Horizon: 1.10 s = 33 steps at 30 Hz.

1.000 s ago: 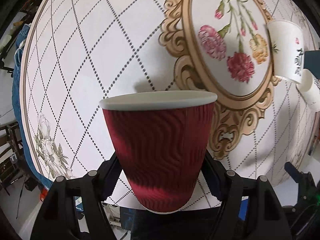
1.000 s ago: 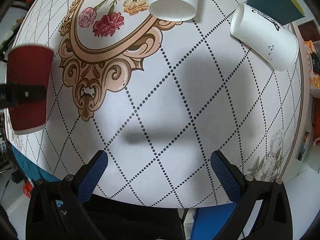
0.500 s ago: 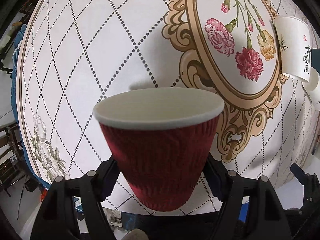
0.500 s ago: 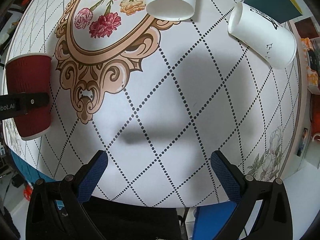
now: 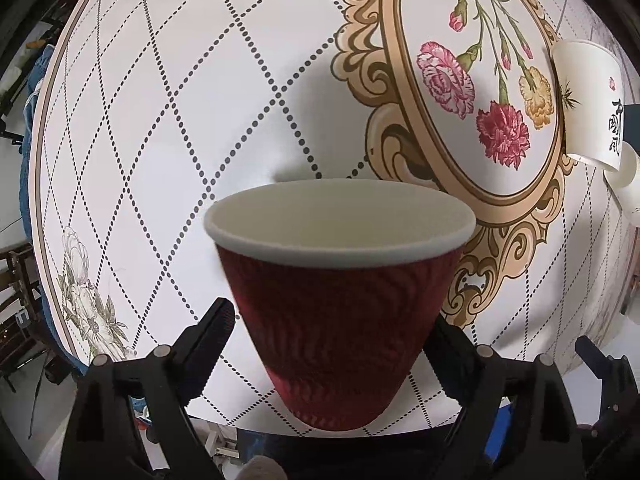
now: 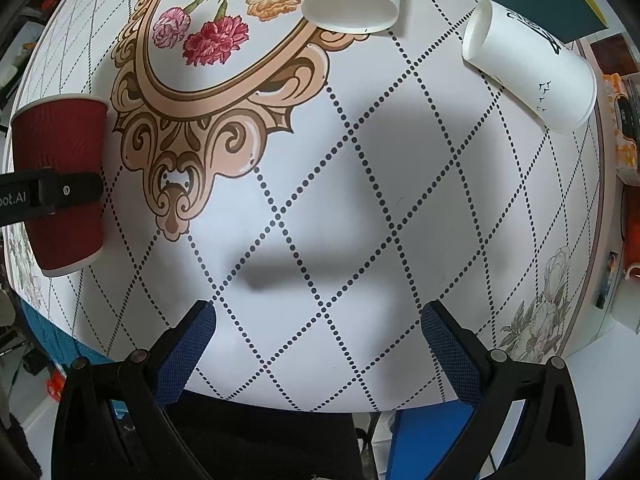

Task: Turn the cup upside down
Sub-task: 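Carry the red cup with the left tool toward the right tool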

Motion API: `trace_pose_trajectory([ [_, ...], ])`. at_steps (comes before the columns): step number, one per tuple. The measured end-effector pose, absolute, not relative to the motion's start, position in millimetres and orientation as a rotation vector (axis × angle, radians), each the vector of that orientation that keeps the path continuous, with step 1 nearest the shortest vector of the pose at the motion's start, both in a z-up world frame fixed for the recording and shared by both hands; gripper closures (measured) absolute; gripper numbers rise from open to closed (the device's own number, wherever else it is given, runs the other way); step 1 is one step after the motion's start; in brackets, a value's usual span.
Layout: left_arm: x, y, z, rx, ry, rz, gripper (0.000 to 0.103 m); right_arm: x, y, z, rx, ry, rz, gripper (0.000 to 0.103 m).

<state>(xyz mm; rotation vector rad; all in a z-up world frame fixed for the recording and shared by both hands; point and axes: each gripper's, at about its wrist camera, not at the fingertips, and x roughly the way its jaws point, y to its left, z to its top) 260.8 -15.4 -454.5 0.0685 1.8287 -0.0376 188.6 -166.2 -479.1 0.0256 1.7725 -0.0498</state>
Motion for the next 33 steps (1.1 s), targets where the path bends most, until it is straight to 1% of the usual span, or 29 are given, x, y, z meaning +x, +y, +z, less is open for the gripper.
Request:
trace_pose_trajectory([
  [10,257.2,-3.1,-432.5,0.048,1.791,-0.06,0.013,186.3,-161.4,-472.2,0.027,1.758,-0.05,0.0],
  [15,254.2,8.6,-396.1,0.007,1.73,-0.078,0.013,186.3,-158.0,-455.8,0.041,1.738,-0.037,0.0],
  [19,246.7,32.7,-364.1,-0.048,1.669,-0.066,0.013,188.1,-149.2,-436.5,0.058,1.707,-0.001,0.0],
  [24,234.5,46.5,-325.8,-0.036,1.599,0.005,0.013,196.6,-125.0,-414.1,0.05,1.674,0.06,0.0],
  [30,215.7,65.7,-319.2,0.001,1.568,0.1,0.013,201.5,-85.3,-392.4,-0.011,1.652,0.133,0.0],
  [33,205.0,83.0,-330.6,-0.007,1.579,0.129,0.013,202.4,-59.8,-383.7,-0.139,1.628,0.19,0.0],
])
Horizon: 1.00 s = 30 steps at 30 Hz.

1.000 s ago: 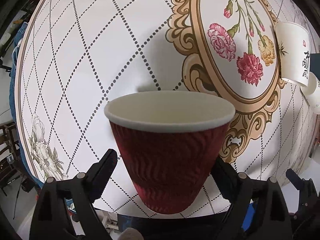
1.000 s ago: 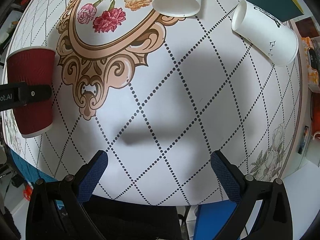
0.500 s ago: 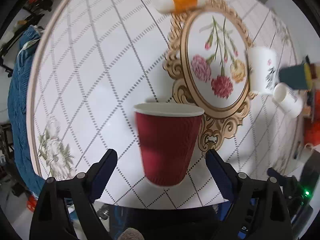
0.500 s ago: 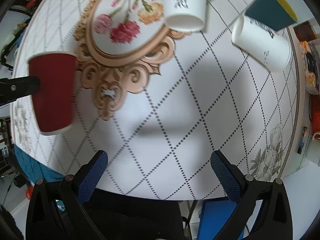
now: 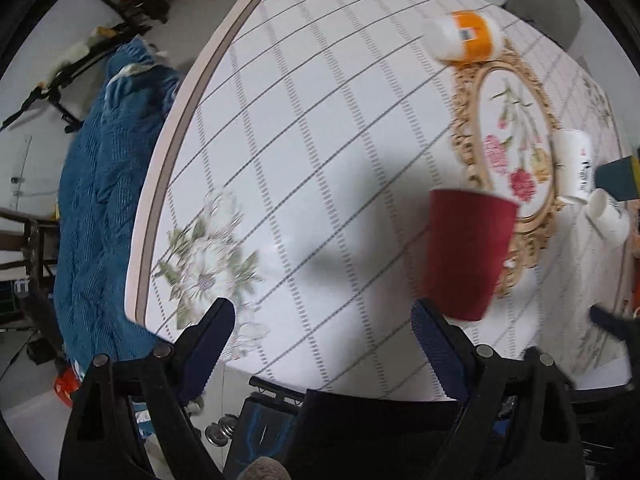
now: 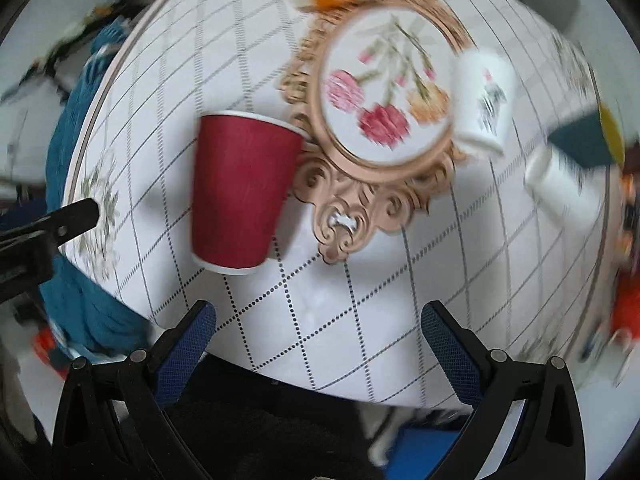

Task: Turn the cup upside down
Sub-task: 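Carry the red cup with the left tool toward the right tool, then grasp the red cup with the right tool while the left tool releases it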

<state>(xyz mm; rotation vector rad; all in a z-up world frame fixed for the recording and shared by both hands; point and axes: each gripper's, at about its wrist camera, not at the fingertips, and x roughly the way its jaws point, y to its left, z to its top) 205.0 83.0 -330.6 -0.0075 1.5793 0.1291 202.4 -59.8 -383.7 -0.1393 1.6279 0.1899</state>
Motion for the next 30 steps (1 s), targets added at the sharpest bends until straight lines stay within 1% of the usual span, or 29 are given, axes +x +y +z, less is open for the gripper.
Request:
trace_pose_trajectory([
  [3,198.6,99.0,-344.2,-0.031,1.591,0.152,0.013,205.6,-32.1,-375.7,-0.376,1.574,0.278,0.0],
  [9,189.5,125.9,-369.6,-0.122,1.605,0.188,0.013,204.4,26.8,-364.1,-0.945,1.366,0.494,0.0],
  [12,186.3,134.5,-382.8,-0.168,1.619,0.198,0.013,192.6,51.7,-370.7,-1.269,1.221,0.64,0.0],
  [14,184.0,138.4,-390.2,-0.192,1.626,0.206,0.013,177.9,62.4,-381.1,-1.521,1.082,0.738,0.0],
  [16,182.4,140.9,-395.1,-0.207,1.631,0.209,0.013,161.8,65.1,-395.8,-1.756,0.948,0.83,0.0],
  [20,177.4,143.9,-403.9,-0.218,1.645,0.213,0.013,140.4,53.2,-424.2,-2.116,0.706,0.993,0.0],
  [25,172.1,148.7,-414.1,-0.227,1.668,0.214,0.013,128.5,28.2,-451.3,-2.431,0.341,1.15,0.0],
  [30,173.0,148.4,-418.3,-0.216,1.673,0.209,0.012,123.6,15.9,-468.1,-2.585,0.119,1.266,0.0],
])
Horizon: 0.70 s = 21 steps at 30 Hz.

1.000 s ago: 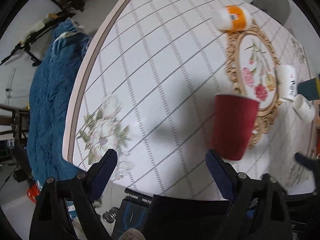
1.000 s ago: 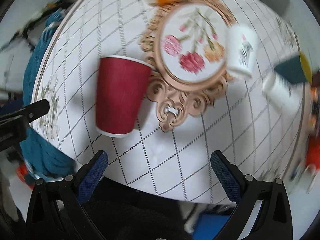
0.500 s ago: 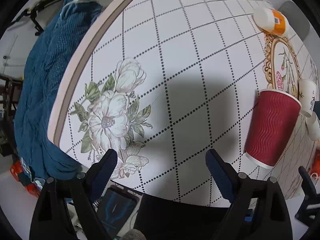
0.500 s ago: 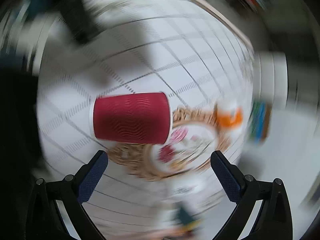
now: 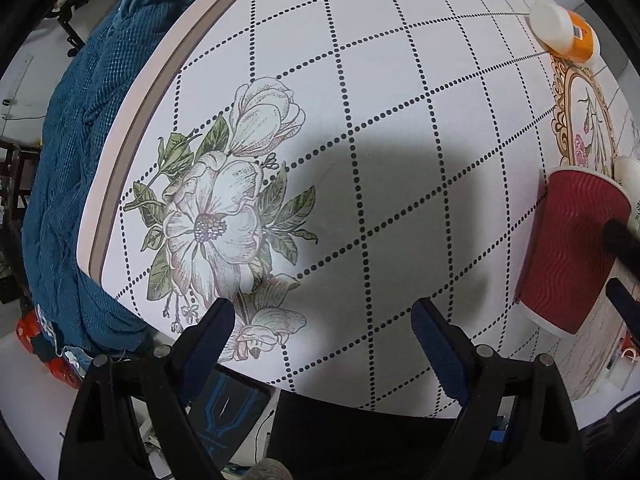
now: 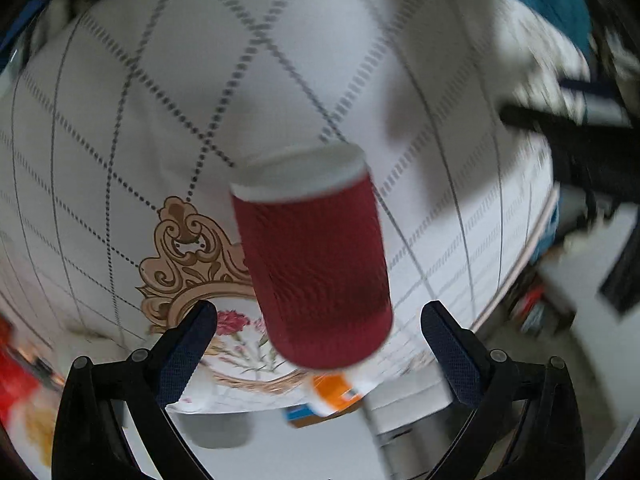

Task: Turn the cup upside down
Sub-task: 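Grasp the red cup with the right tool while the left tool releases it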

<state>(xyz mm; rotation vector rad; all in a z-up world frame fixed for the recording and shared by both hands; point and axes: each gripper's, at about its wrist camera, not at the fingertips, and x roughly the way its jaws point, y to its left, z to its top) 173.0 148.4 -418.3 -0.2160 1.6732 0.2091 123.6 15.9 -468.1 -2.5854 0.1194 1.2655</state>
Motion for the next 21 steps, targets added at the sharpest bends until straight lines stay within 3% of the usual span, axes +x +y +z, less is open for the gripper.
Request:
trace_pose_trajectory([
  [4,175.5,146.7,-420.6,-0.206,1.675,0.199,0.012,119.8,15.6,-477.6,-2.632,0.029,1.328,0.0],
  [17,183.9,139.9,-425.1,-0.177,1.688,0.171,0.012,125.6,25.8,-499.0,-2.653,0.007,1.352,0.008],
  [21,186.1,140.9,-423.9,-0.175,1.687,0.164,0.013,128.7,32.4,-504.2,-2.659,0.008,1.336,0.02],
])
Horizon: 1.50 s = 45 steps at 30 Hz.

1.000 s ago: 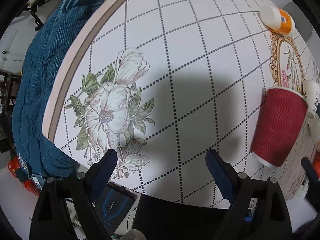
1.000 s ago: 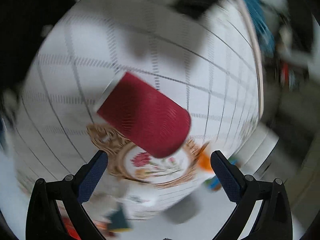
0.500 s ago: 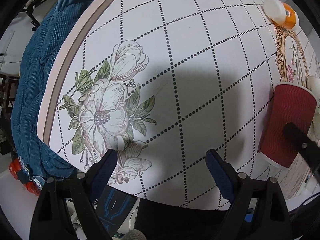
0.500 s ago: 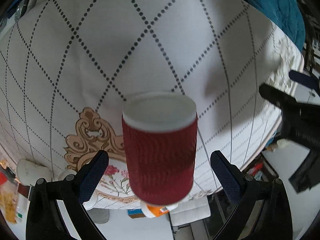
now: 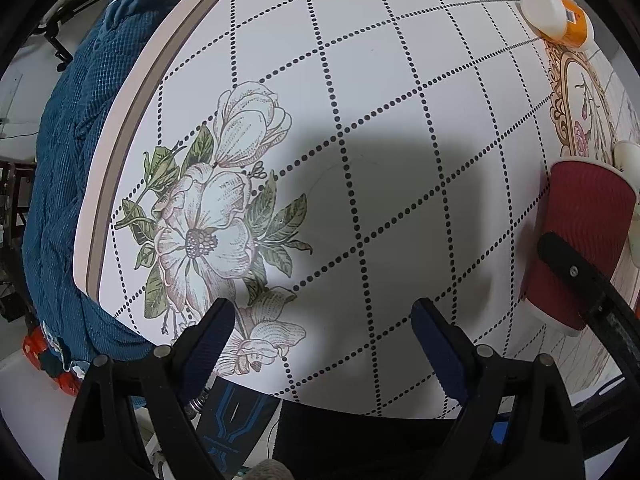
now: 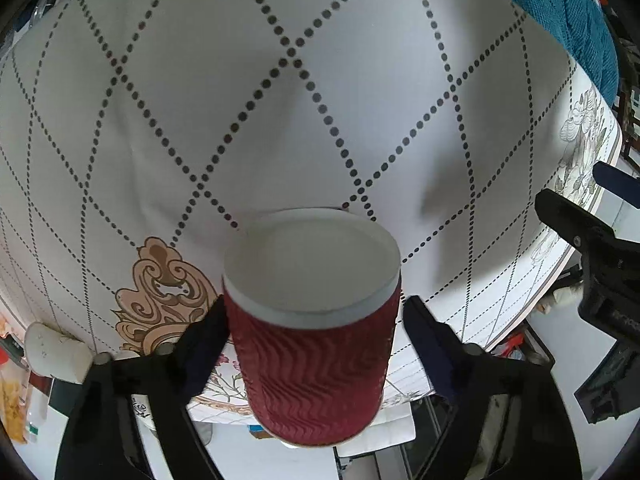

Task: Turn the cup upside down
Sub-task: 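Grasp the red cup with the right tool while the left tool releases it, then rotate the red cup with the right tool so its rim faces down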

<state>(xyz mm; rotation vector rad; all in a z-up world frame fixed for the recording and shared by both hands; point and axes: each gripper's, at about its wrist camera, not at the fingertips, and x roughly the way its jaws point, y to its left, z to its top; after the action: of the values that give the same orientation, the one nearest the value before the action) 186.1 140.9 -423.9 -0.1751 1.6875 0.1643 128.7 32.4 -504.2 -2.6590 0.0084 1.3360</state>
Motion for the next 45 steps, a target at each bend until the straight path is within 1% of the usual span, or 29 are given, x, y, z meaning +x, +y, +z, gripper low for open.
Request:
trace_pose_trajectory([
  [2,185.7,144.3,-423.9,-0.172,1.686,0.162,0.013,128.7,34.7,-507.9,-2.661,0.01,1.332,0.023],
  [3,185.7,146.0,-422.6,-0.172,1.685,0.161,0.013,130.1,36.0,-509.0,-2.661,0.012,1.33,0.027],
  [4,185.9,146.7,-421.9,-0.172,1.684,0.161,0.013,130.1,37.7,-510.1,-2.66,0.016,1.325,0.027],
  [10,187.6,155.6,-419.3,-0.169,1.685,0.158,0.013,134.2,48.2,-513.5,-2.628,0.03,1.336,0.028],
  [12,187.8,157.8,-420.0,-0.17,1.686,0.157,0.013,122.4,51.2,-514.3,-2.609,0.04,1.332,0.028],
  [18,188.2,162.2,-422.1,-0.158,1.685,0.154,0.013,125.9,76.2,-508.5,-2.531,0.177,1.312,0.028],
  [27,201.6,164.8,-412.4,-0.138,1.67,0.156,0.013,145.1,110.2,-490.7,-2.332,0.58,1.227,0.028],
  [33,212.9,168.3,-407.2,-0.127,1.66,0.156,0.013,170.3,129.3,-482.7,-2.115,0.914,1.138,0.028],
  [36,216.6,170.7,-409.1,-0.119,1.657,0.153,0.013,186.1,136.2,-482.4,-1.979,1.114,1.08,0.028],
  [38,218.6,171.3,-409.9,-0.114,1.657,0.153,0.013,201.1,140.4,-484.0,-1.846,1.288,1.028,0.028],
  [45,216.6,165.8,-411.5,-0.103,1.659,0.15,0.013,254.6,139.5,-493.4,-1.424,1.71,0.83,0.028],
])
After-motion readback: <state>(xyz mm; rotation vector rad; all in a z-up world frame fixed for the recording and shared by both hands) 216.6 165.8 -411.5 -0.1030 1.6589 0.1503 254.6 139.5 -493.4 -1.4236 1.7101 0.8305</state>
